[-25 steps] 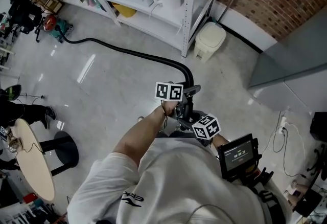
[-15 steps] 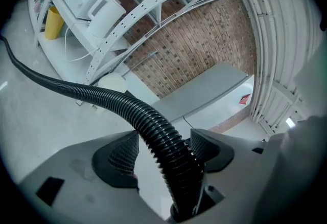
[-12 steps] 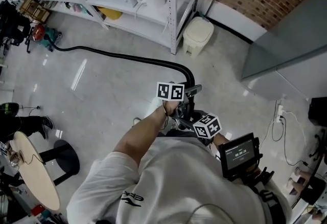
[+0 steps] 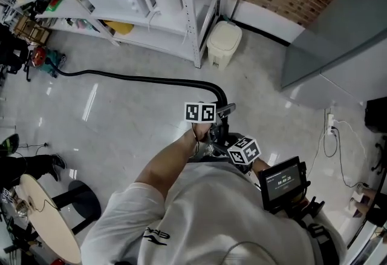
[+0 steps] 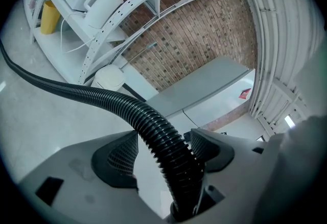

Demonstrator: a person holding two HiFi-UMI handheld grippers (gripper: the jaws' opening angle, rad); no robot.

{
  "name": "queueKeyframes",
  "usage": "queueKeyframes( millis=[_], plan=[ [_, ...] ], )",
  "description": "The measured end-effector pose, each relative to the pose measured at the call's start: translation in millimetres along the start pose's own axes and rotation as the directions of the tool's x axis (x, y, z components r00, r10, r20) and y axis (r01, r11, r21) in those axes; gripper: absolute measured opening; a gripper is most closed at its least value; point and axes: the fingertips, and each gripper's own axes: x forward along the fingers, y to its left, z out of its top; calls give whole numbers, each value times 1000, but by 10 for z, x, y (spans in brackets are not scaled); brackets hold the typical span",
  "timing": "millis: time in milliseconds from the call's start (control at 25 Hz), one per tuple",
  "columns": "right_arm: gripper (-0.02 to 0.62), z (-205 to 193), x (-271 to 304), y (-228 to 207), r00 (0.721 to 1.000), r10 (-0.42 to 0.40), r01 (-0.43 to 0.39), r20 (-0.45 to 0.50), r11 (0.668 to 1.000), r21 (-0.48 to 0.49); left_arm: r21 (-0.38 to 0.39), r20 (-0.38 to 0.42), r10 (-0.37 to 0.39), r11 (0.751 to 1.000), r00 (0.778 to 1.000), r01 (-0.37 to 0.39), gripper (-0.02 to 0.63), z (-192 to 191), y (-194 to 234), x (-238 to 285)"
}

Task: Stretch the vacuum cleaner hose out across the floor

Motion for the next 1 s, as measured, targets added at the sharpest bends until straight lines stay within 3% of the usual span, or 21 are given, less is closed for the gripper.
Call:
queueKeyframes(
  millis=[320, 1000],
  plan=[
    [192, 43, 5, -51, 1000, -10, 10, 8, 1000, 20, -25, -11, 19, 1000, 1000, -19, 305, 31, 53, 18],
    [192, 31, -29, -189, 999, -1, -1, 47, 999, 41, -5, -32, 30, 1000, 999, -30, 321, 42, 85, 144]
  ],
)
